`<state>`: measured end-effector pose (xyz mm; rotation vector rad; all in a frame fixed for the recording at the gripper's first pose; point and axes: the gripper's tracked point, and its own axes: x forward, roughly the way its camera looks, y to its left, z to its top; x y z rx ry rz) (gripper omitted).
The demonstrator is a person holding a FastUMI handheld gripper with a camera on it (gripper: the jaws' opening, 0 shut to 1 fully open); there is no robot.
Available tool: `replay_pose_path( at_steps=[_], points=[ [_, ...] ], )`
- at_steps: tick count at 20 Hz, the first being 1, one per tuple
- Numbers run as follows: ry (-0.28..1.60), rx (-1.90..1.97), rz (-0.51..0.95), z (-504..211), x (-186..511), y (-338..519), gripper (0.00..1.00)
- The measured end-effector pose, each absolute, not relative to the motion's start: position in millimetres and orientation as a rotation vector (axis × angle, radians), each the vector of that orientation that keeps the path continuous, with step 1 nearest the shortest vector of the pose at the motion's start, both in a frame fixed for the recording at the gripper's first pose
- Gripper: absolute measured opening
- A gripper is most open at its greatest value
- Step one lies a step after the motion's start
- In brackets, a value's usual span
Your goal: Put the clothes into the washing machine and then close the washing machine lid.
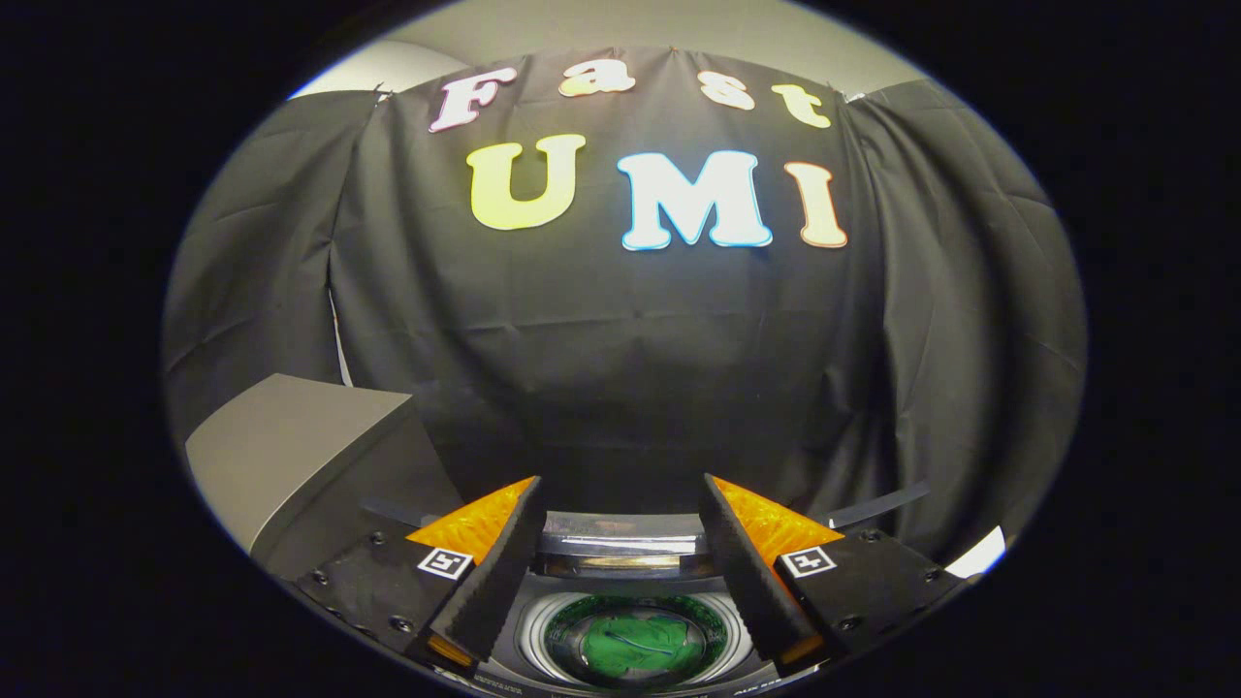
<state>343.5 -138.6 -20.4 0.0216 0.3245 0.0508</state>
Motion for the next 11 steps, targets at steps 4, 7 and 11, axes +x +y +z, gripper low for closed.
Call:
replay_pose_path(
  at_steps=[4,7,11],
  points=[
    [0.292,0.031,0.046,-28,326,-138,0.99],
    [0.3,0.029,0.039,-39,304,-139,0.99],
    [0.268,0.029,-0.018,-49,267,-142,0.99]
  ],
)
